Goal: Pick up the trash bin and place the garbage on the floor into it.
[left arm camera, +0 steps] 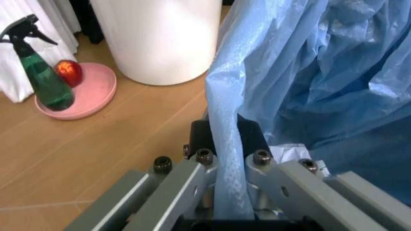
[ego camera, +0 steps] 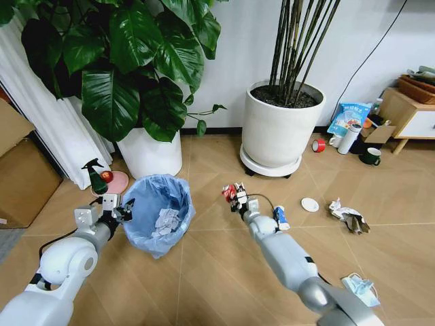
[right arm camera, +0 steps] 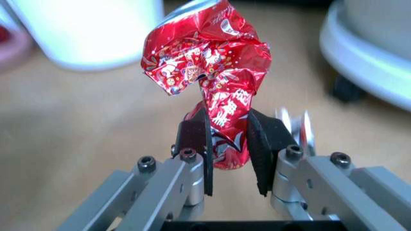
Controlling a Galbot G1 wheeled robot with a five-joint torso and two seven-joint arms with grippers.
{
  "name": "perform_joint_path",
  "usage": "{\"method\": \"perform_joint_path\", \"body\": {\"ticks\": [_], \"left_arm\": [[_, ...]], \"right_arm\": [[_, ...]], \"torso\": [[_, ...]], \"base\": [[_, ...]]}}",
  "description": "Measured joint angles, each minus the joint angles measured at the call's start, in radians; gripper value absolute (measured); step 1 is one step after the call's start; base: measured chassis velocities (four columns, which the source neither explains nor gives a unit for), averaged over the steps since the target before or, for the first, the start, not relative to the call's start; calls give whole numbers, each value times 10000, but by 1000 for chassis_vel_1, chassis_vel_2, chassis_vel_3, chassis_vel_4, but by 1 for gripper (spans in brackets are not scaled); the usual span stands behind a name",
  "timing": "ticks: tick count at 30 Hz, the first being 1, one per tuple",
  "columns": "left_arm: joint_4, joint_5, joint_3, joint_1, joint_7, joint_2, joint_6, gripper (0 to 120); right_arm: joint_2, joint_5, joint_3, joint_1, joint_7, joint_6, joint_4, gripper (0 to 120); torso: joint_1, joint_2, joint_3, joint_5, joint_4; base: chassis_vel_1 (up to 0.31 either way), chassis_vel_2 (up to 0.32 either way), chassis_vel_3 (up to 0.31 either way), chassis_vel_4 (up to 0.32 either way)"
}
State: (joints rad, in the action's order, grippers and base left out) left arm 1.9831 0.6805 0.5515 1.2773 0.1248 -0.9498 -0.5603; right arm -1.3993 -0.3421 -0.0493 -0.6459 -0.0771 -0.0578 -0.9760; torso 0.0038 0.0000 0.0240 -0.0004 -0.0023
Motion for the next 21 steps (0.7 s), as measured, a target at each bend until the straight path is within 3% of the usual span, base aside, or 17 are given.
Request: {"method": "perform_joint_path", "body": {"ticks": [2,4,6,7,10,12,15,21], "left_arm": [[-33,-32,-28,6,4,3,-22,0],[-73,-61,-133,-15,36,2,-109,0],[-79,-62,-168,-22,73,2,-154,0],[-113,-62,-246,-52,165,2,-235,0],[-165,-65,-359,-123,238,2,-363,0],[-237,-39,-495,-279,388,1,-531,0],[-364,32,-690,-567,544,29,-743,0],[-586,235,-1087,-1112,816,55,-961,0]], "right_arm": [[334,-434,113,-201,17,-234,-1081,15],[985,-1371,372,-454,77,-838,-3450,15],[1142,-1604,435,-477,109,-1005,-3966,15],[1515,-2118,611,-485,213,-1355,-5019,15],[2036,-2777,872,-433,378,-1787,-6212,15],[2778,-3951,1402,-222,708,-2334,-7629,15],[3315,-5225,2314,26,1127,-2787,-8765,15],[3216,-5828,3757,435,1370,-3097,-9267,15]], "torso": [[0,0,0,1,-2],[0,0,-1,-3,-1],[0,0,0,1,0],[0,0,-1,-1,1],[0,0,0,-2,1],[0,1,-2,-5,0],[0,1,-1,-3,-2],[0,0,-1,-4,0]], "base": [[0,0,0,0],[0,0,0,0],[0,0,0,0],[0,0,0,0],[0,0,0,0],[0,0,0,0],[0,0,0,0],[0,0,0,0]]}}
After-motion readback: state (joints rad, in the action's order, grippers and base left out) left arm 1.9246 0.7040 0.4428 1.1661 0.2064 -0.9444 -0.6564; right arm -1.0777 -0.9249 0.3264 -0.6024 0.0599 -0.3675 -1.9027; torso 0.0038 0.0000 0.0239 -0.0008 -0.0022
